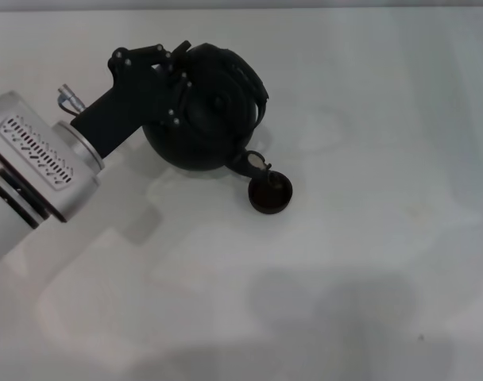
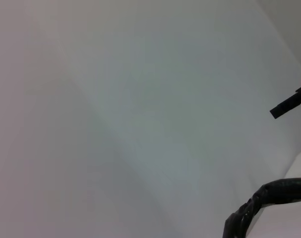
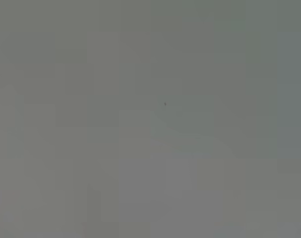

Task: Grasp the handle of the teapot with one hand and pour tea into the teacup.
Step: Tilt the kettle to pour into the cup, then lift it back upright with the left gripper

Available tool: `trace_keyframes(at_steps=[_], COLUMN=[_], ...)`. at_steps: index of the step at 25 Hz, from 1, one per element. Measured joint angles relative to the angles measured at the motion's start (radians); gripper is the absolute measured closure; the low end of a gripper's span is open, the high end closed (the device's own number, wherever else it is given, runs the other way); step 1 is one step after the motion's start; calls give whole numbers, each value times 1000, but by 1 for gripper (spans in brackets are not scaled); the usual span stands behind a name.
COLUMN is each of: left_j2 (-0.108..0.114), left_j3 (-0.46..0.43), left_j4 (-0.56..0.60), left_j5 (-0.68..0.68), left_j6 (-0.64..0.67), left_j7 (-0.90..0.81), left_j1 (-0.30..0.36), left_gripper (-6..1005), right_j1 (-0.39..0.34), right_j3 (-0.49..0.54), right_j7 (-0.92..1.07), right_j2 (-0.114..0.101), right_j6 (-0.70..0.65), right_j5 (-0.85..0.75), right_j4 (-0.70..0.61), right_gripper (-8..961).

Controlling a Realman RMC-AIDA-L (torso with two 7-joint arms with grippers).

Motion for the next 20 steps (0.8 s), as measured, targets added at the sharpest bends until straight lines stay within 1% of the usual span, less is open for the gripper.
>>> trace_keyframes(at_steps=[20], left_j2=[0], left_j3=[-2], left_j4=[-5], left_j5=[0], left_j6=[11], left_j7=[25], left_j1=[11], left_gripper=[889], right_j1=[-3], right_j3=[0], right_j7=[28], right_j2=[2], right_j6=[10], right_j5=[0], right_j4=[0], right_gripper=[97])
